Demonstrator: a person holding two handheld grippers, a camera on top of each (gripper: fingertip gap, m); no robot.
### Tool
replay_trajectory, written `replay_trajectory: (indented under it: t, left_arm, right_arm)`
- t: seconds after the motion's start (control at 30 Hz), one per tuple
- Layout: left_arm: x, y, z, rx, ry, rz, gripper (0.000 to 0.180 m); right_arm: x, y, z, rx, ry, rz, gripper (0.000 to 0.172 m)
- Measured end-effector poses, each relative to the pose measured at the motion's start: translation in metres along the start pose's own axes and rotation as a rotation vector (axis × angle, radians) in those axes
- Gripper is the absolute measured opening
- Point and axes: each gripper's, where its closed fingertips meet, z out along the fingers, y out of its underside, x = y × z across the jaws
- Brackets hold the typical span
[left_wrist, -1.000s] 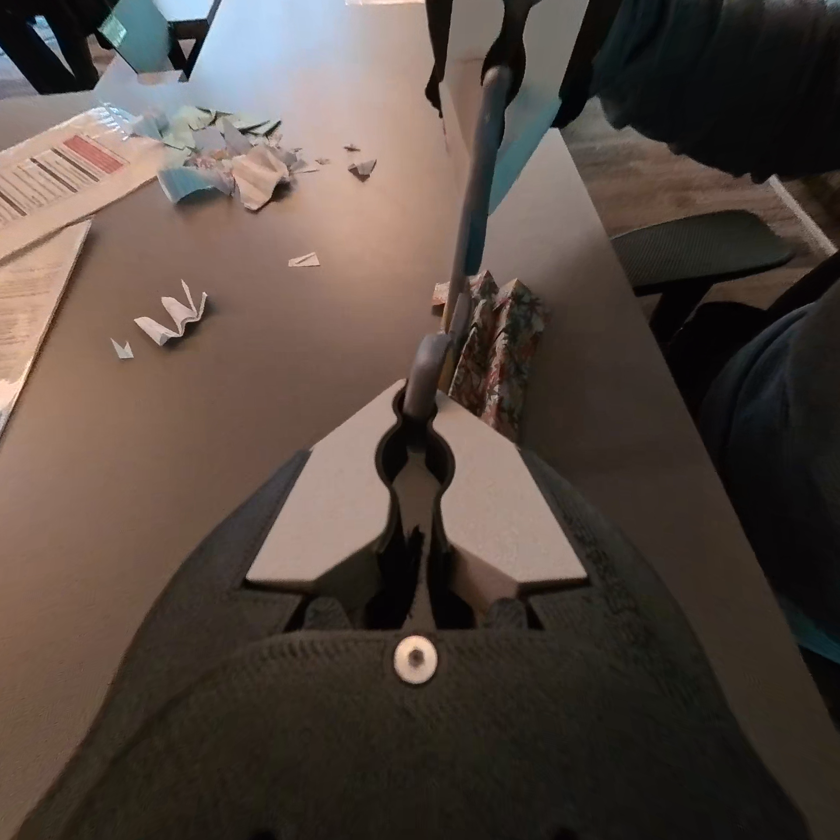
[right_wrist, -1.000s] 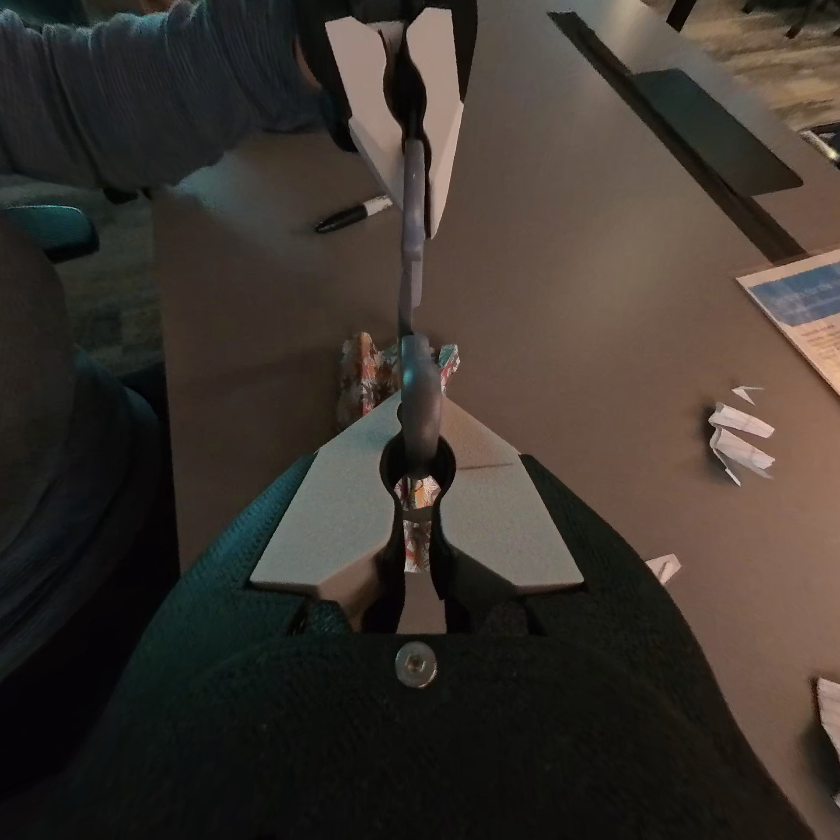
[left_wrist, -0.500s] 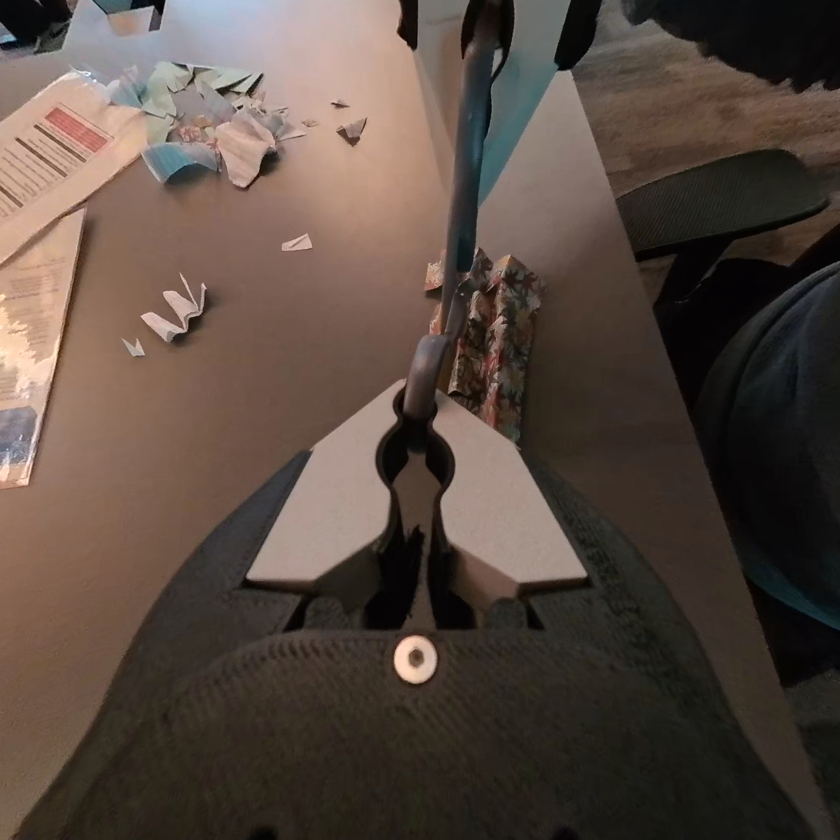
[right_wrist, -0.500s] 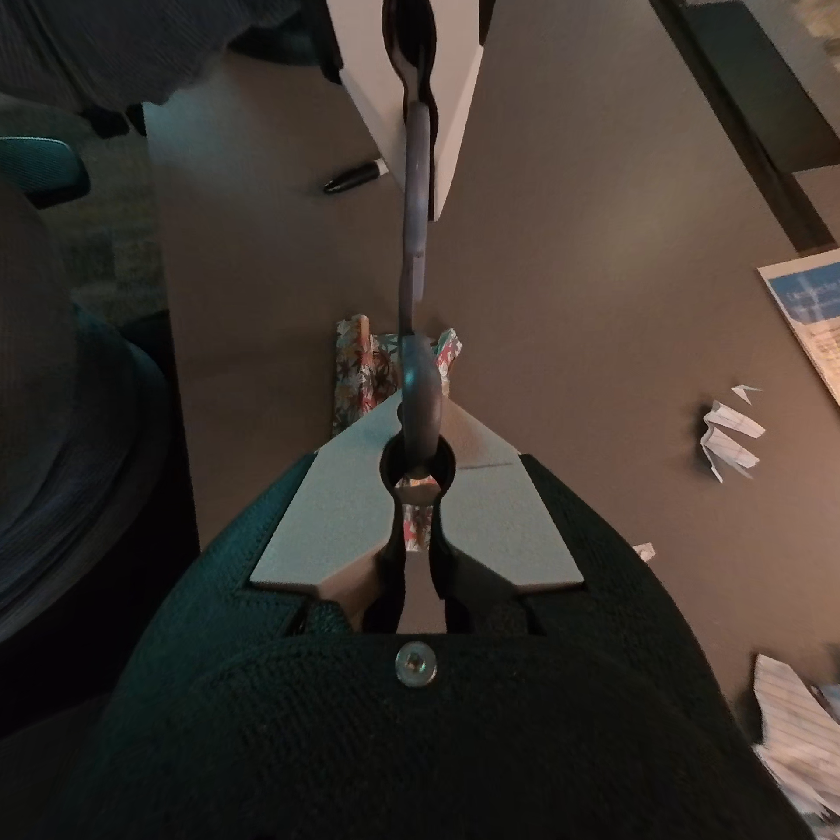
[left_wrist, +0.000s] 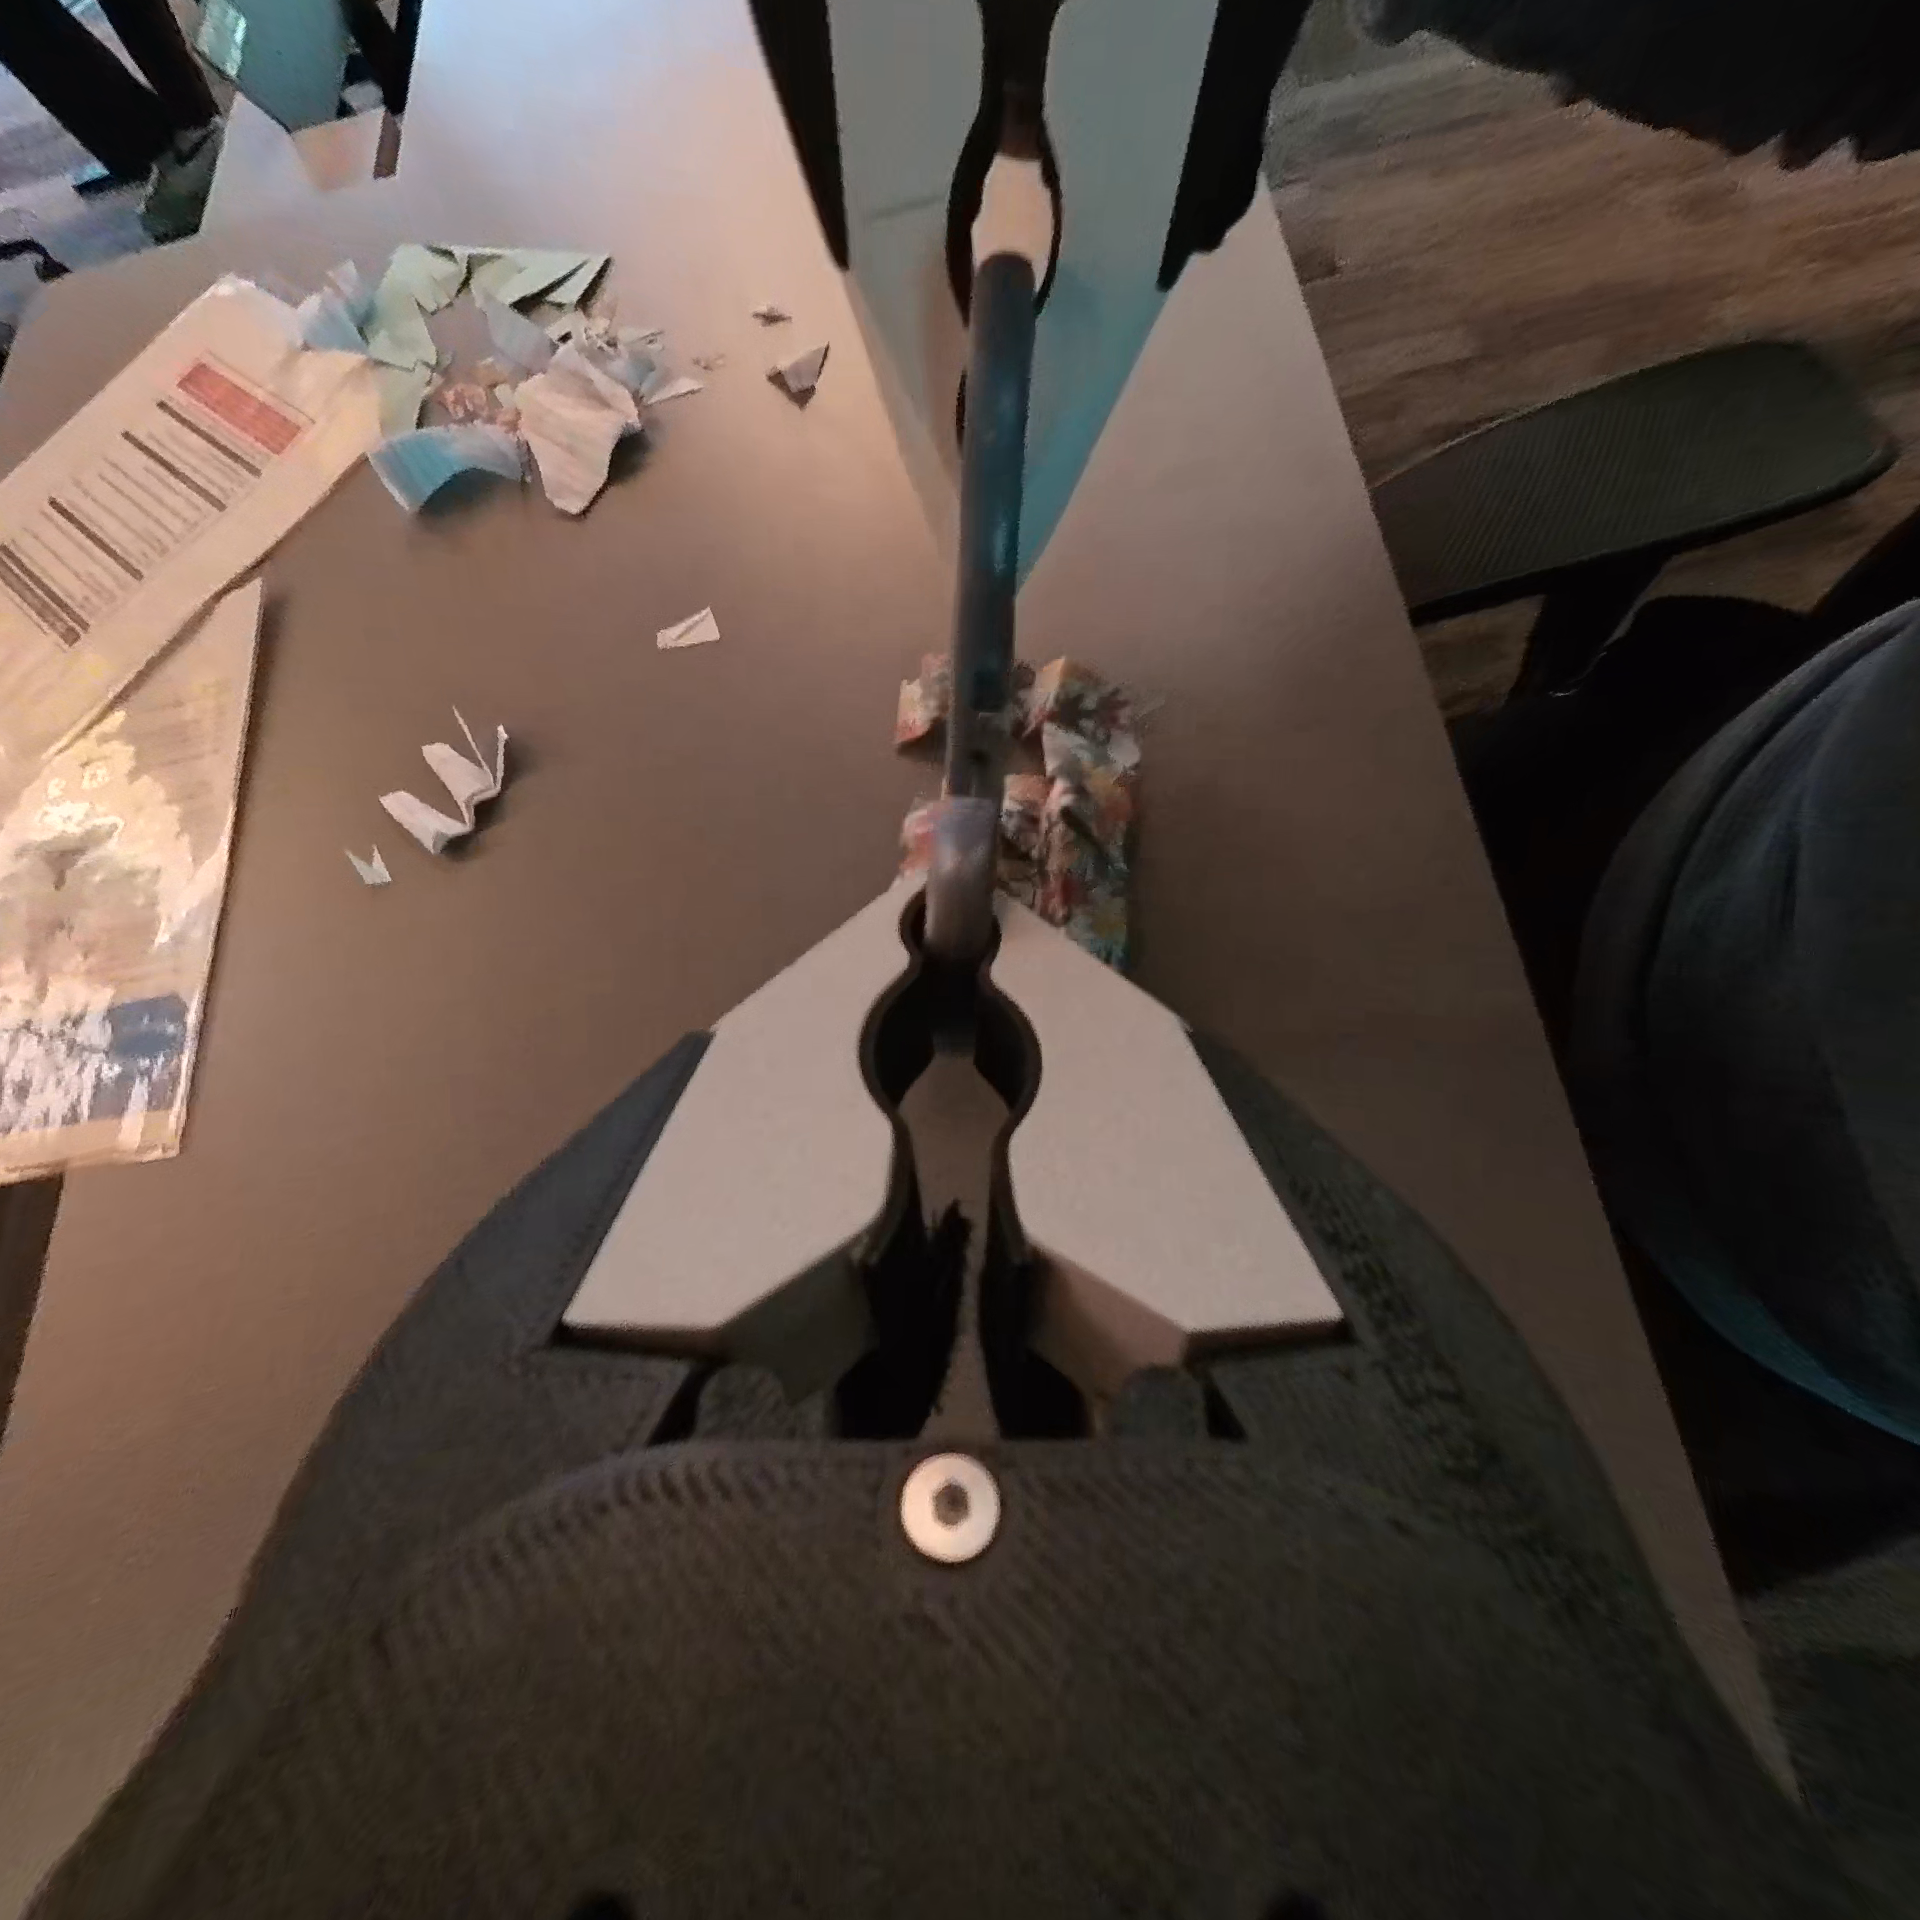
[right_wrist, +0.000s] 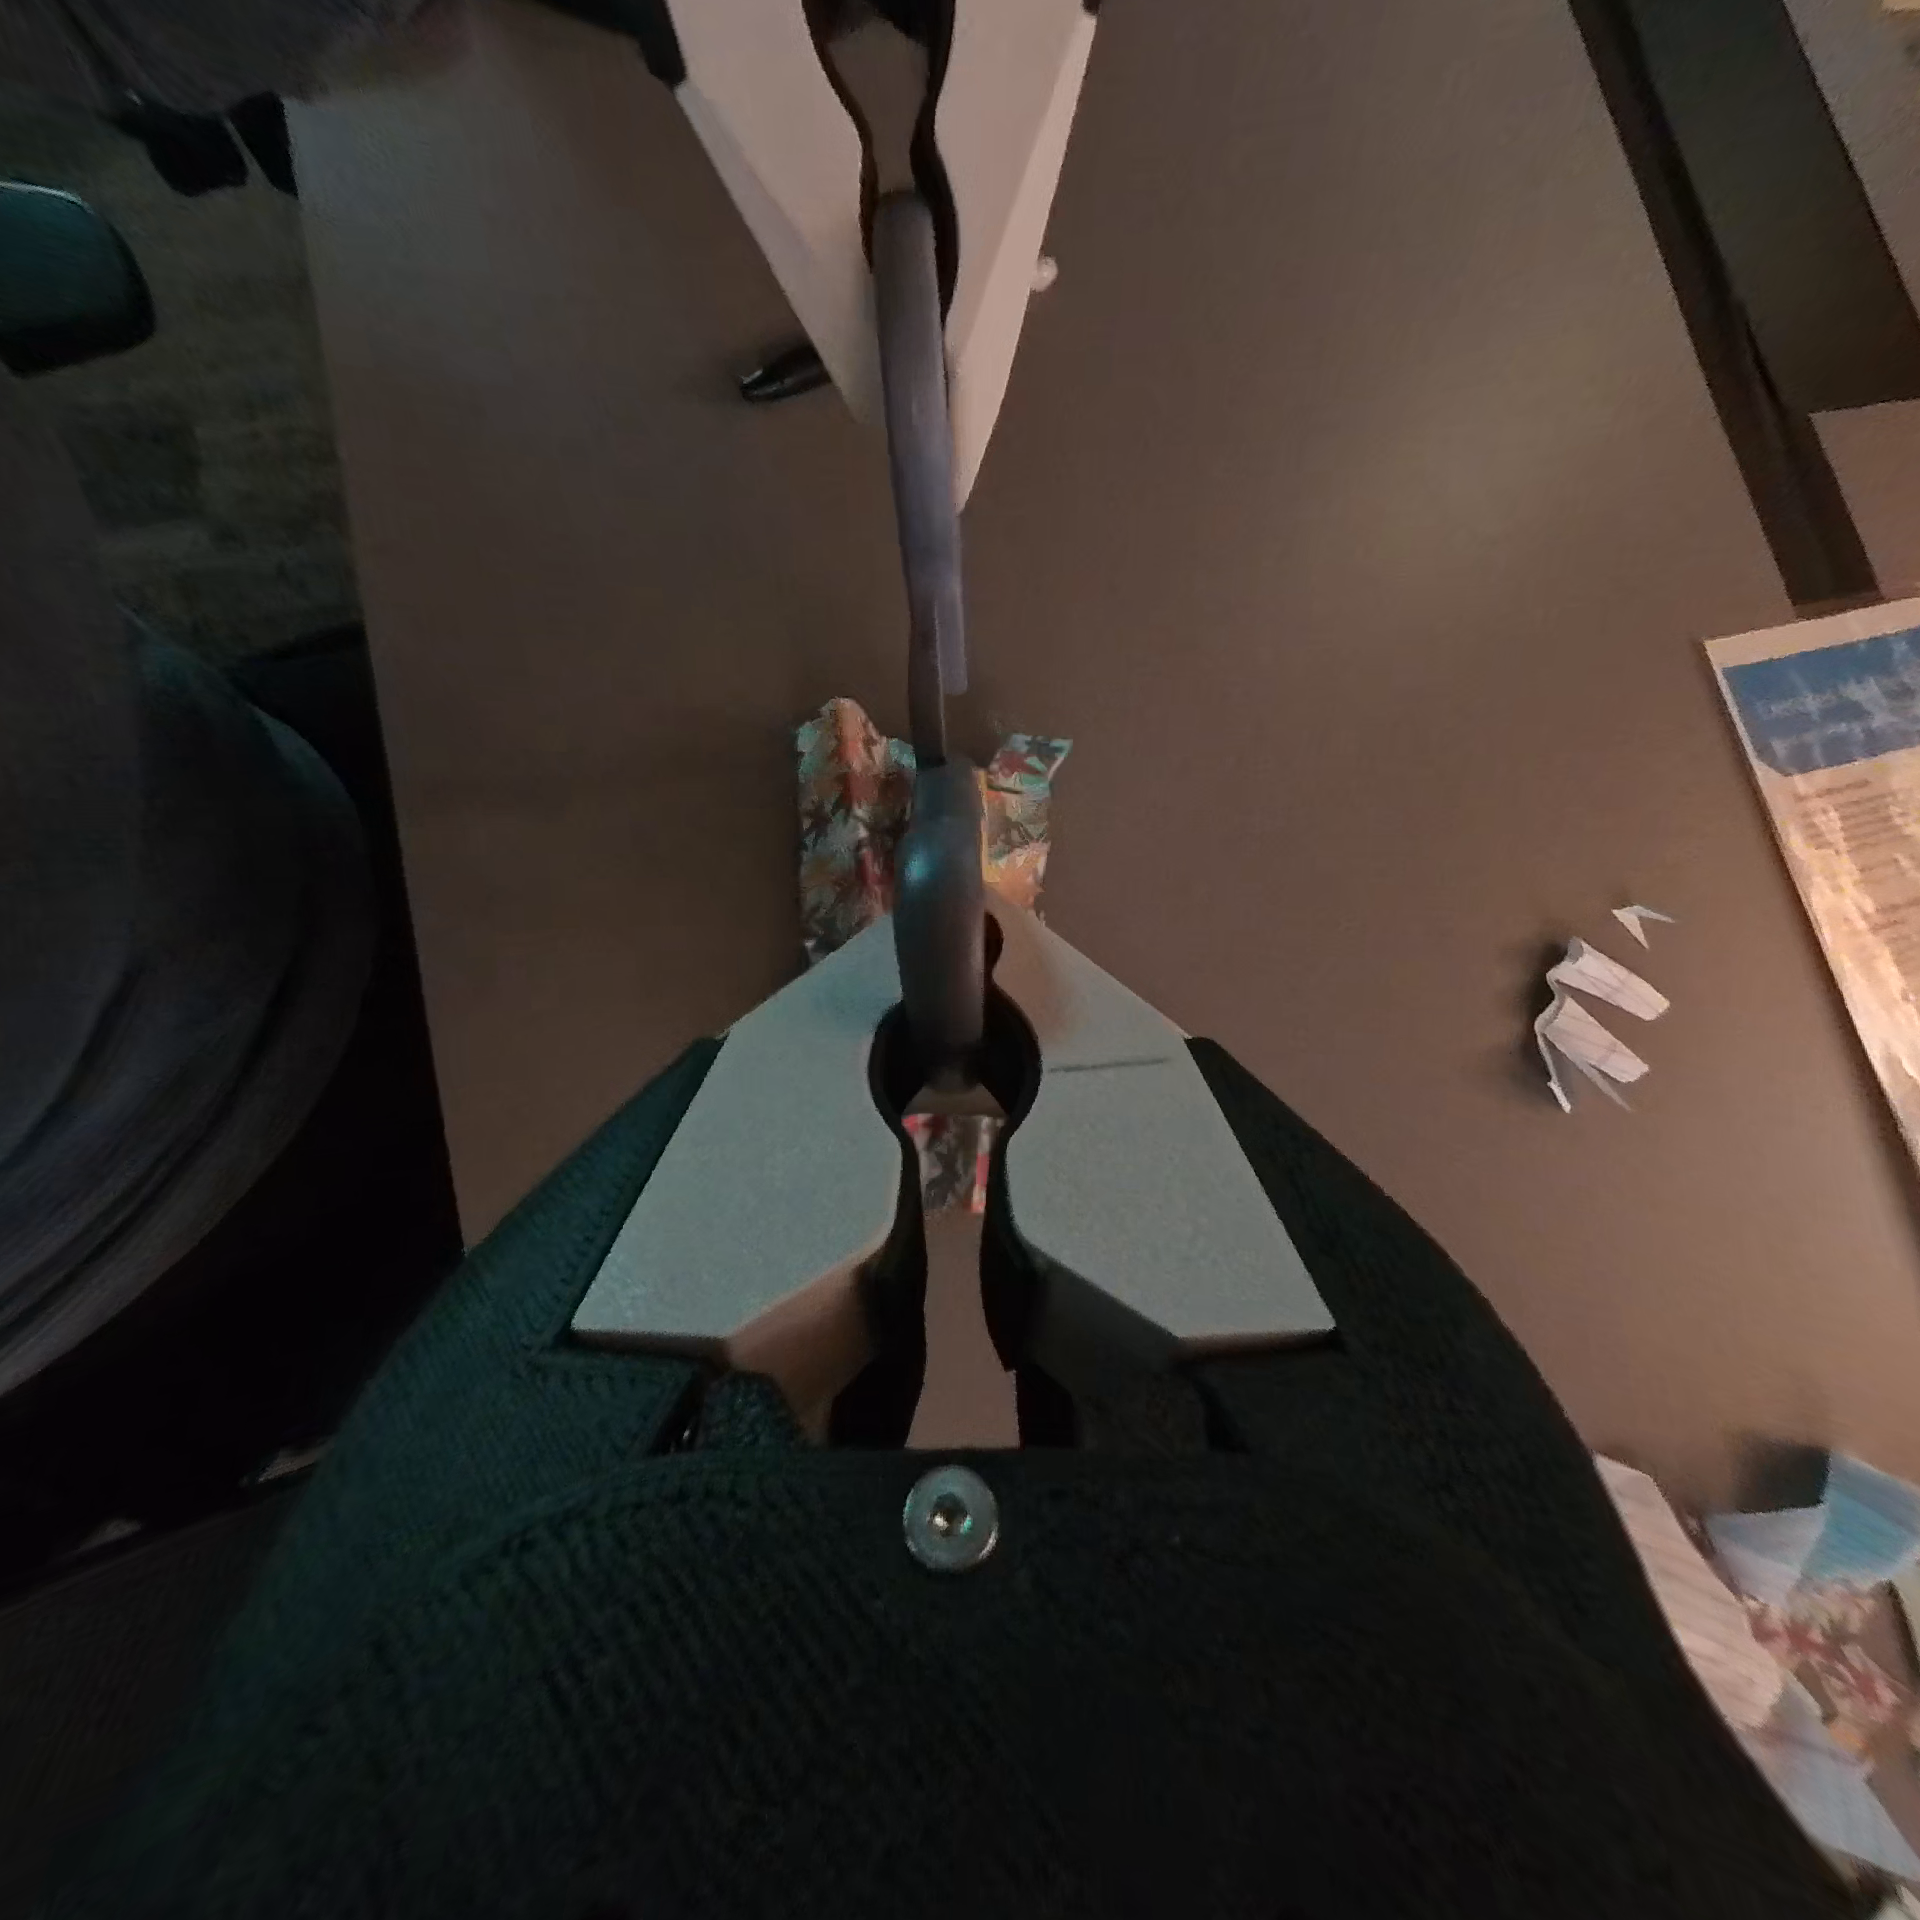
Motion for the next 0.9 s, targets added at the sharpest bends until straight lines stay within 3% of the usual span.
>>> replay_trajectory:
  t: [0.2,0.4,0.6,0.73,0.9]
  left_arm:
    - [0.003,-0.009,-0.001,-0.022,-0.022,0.054,0.000]
    - [0.010,-0.013,-0.005,-0.019,-0.095,0.152,0.000]
    - [0.032,-0.013,-0.002,-0.018,-0.315,0.415,0.000]
    - [0.043,-0.001,0.007,-0.060,-0.422,0.487,0.000]
    - [0.020,-0.001,-0.011,-0.096,-0.435,0.346,0.000]
  right_arm:
    - [0.000,-0.005,-0.001,-0.066,0.024,-0.041,0.000]
    - [-0.007,-0.011,-0.005,-0.129,0.150,-0.104,0.000]
    - [-0.026,-0.007,-0.008,-0.143,0.389,-0.252,0.000]
    - [-0.036,0.005,0.005,-0.105,0.441,-0.278,0.000]
    - [-0.024,-0.007,0.002,-0.020,0.325,-0.184,0.000]
